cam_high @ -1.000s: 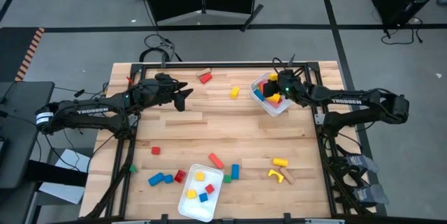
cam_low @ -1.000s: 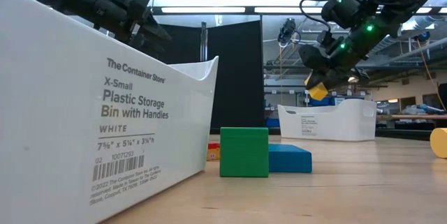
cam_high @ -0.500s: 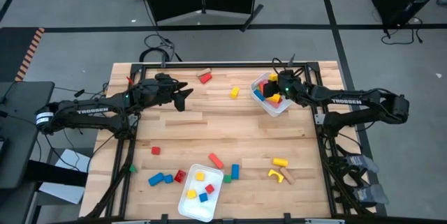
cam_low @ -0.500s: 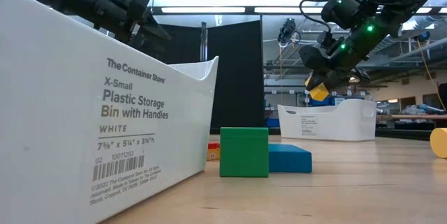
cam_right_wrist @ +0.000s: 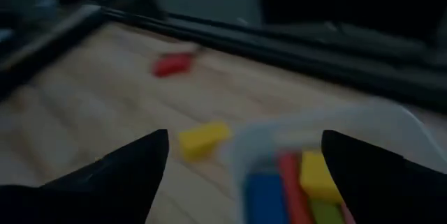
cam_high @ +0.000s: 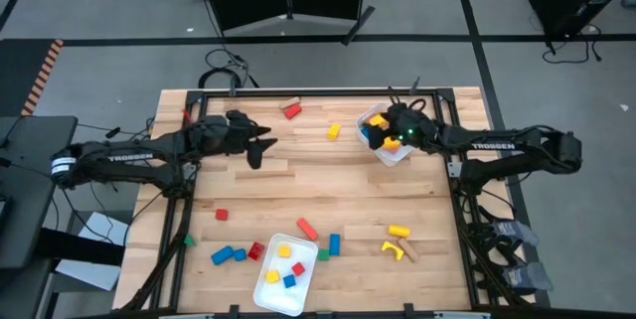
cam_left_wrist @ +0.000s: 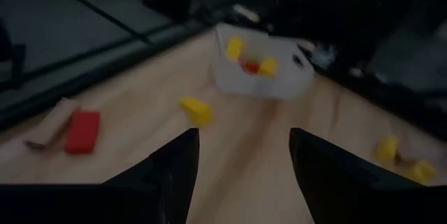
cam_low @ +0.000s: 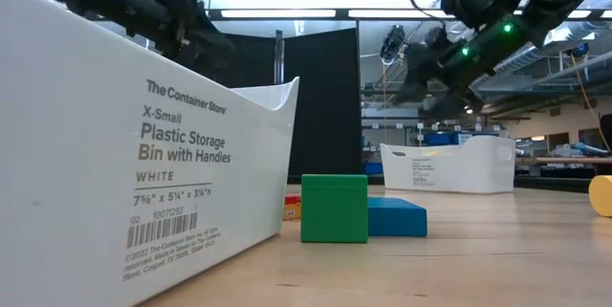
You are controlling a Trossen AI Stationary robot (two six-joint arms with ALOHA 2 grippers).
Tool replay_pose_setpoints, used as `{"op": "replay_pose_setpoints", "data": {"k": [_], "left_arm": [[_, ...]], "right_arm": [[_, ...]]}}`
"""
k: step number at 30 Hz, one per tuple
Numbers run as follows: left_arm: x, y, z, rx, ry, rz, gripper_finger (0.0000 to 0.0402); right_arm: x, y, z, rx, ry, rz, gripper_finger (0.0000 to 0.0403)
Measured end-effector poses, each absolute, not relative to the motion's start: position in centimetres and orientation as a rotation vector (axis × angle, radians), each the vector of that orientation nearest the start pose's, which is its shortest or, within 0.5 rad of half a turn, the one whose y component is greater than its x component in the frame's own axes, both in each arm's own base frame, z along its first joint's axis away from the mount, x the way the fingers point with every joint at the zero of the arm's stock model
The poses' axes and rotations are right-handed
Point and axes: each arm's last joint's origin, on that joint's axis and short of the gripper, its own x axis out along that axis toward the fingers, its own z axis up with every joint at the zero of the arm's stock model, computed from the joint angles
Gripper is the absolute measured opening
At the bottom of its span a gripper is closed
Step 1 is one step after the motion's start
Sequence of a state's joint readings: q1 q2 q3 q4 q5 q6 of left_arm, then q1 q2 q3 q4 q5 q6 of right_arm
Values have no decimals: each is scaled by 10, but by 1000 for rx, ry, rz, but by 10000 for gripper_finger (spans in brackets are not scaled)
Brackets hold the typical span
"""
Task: Sort blocks by size
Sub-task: Put the red square block into the bottom white bin
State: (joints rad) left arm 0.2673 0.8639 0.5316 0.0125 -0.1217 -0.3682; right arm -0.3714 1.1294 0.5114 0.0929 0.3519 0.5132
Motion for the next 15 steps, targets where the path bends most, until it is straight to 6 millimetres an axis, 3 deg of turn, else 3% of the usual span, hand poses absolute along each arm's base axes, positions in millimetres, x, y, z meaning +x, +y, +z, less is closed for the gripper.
{"op": "replay_pose_setpoints", "data": {"k": [4, 9, 15], "left_arm": [[180, 44, 259, -365, 420, 477, 229], [162, 25, 266, -402, 758, 505, 229], [148, -1, 244, -449, 1162, 436, 234]], "right_arm": [[217, -77, 214, 362, 263, -664, 355], [227, -58, 228, 273, 162, -506, 318], [230, -51, 230, 254, 143, -484, 301]]}}
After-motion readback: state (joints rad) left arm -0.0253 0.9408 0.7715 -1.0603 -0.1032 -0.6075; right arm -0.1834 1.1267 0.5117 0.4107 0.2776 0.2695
